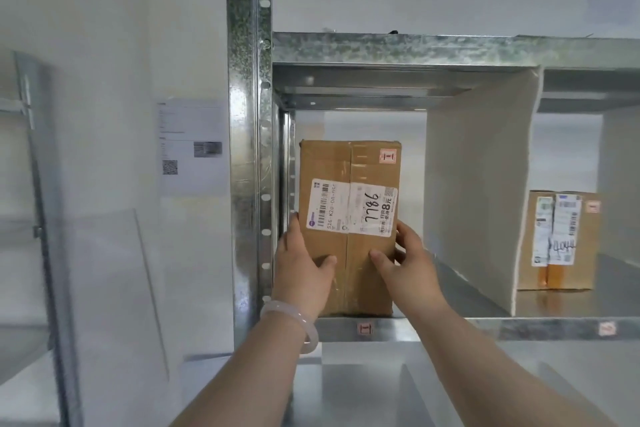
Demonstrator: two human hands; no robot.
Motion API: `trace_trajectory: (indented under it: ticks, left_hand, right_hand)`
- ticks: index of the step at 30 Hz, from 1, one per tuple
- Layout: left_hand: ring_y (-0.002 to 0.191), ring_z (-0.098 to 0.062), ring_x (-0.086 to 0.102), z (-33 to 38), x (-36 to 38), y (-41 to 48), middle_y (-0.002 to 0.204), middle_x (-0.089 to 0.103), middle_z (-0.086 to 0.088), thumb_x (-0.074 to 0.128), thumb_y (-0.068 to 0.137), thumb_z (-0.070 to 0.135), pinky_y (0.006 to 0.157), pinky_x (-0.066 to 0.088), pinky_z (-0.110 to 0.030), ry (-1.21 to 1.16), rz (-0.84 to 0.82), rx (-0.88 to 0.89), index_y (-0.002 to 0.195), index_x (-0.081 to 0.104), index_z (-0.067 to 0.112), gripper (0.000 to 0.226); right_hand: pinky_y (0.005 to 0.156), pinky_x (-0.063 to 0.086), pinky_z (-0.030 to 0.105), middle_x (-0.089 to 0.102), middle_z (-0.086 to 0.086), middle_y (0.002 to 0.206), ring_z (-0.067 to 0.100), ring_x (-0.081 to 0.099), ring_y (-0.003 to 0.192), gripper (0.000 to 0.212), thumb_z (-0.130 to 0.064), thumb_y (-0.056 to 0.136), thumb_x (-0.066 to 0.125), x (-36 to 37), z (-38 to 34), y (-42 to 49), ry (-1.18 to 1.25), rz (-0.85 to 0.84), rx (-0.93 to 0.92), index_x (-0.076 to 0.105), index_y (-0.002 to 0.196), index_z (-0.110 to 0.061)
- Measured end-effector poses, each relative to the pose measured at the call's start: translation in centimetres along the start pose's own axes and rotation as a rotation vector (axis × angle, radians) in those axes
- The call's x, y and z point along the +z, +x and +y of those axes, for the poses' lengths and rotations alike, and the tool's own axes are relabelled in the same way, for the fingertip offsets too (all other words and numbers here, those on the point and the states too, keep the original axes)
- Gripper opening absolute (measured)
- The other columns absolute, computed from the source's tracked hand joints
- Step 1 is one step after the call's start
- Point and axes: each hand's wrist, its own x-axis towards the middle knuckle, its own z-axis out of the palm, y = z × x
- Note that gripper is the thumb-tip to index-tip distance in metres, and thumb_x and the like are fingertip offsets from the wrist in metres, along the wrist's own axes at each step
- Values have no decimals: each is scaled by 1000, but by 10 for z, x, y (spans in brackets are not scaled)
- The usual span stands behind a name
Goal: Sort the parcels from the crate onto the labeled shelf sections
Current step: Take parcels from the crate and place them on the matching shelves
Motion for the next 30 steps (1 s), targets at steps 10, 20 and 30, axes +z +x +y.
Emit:
trace_trajectory:
  ticks: [10,20,30]
  left_hand:
    - [135,-22,43,-14,15,25,153,27,9,63,92,19,93,51,-35,58,23,-59,150,6,43,85]
    - [136,-22,41,-18,22,47,155,28,9,63,93,15,99,48,-39,-18,-4,-117,151,7,45,86]
    - [150,-19,13,-15,10,3,163,-2,18,65,91,34,115,32,-44,84,-10,-23,149,-10,50,96]
  right_hand:
    - [86,42,21,51,-33,110,0,50,105,55,-20,92,65,22,26,31,56,-26,29,40,136,-40]
    - [96,46,33,56,-12,133,15,53,122,53,-21,94,62,36,29,49,75,-21,64,40,140,-35]
    - [105,42,36,42,-8,148,14,43,133,69,-27,88,70,18,32,16,20,39,3,34,147,-34]
